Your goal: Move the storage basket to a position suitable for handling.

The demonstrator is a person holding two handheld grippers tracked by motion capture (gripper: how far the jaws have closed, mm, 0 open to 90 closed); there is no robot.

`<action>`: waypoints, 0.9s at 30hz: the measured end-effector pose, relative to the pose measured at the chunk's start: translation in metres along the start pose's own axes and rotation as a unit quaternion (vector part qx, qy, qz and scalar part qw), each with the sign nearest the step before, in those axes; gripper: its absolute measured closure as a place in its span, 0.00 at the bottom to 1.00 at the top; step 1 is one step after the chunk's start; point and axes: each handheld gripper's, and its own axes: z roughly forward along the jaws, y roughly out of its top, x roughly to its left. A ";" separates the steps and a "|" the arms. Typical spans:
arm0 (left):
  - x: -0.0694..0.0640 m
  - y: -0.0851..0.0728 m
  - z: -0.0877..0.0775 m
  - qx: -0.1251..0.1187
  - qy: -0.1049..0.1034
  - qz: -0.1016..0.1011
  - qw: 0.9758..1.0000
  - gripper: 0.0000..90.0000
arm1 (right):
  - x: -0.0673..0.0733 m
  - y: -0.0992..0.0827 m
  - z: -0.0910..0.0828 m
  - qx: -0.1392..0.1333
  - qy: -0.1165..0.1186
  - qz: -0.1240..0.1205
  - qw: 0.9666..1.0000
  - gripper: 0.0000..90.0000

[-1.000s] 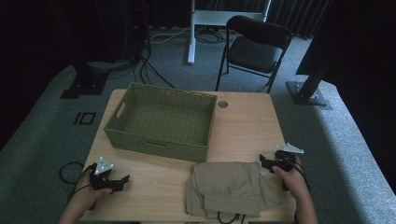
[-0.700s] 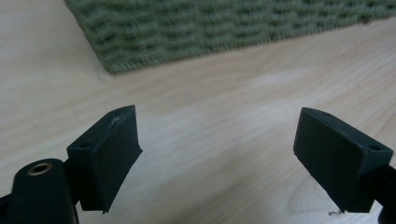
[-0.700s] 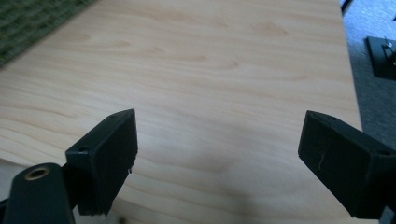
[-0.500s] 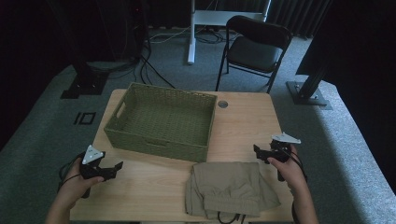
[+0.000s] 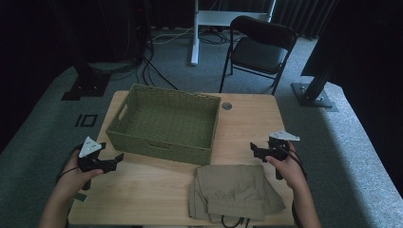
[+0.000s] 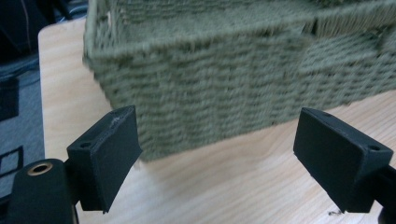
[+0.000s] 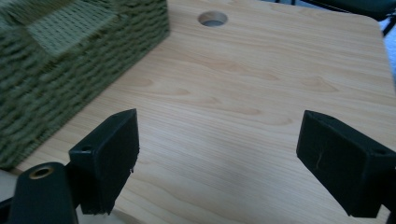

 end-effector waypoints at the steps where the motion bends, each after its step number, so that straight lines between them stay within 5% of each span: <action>1: 0.001 0.003 0.000 -0.003 0.001 0.001 1.000 0.17 | 0.002 0.002 0.001 0.000 0.002 -0.002 1.000 0.14; 15: 0.013 0.040 0.003 -0.033 0.009 0.013 0.999 0.17 | 0.039 0.027 0.009 -0.016 0.039 -0.028 0.999 0.14; 27: 0.034 0.061 0.021 -0.025 0.029 0.011 0.999 0.17 | 0.070 0.048 0.018 -0.035 0.067 -0.036 0.997 0.15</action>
